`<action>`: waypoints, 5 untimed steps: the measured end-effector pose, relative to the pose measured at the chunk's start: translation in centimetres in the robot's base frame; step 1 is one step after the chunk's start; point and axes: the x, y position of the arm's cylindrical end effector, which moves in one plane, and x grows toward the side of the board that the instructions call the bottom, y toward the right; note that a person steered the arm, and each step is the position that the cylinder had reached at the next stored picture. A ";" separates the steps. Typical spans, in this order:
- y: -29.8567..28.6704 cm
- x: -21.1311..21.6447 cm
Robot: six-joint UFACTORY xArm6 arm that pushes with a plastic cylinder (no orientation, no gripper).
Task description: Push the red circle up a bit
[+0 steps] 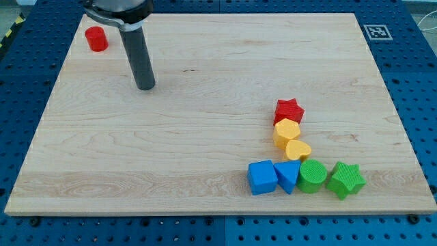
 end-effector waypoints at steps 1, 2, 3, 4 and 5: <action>-1.0 -1.5; -2.7 -2.2; -3.6 -2.2; -3.6 -2.2; -3.9 -2.2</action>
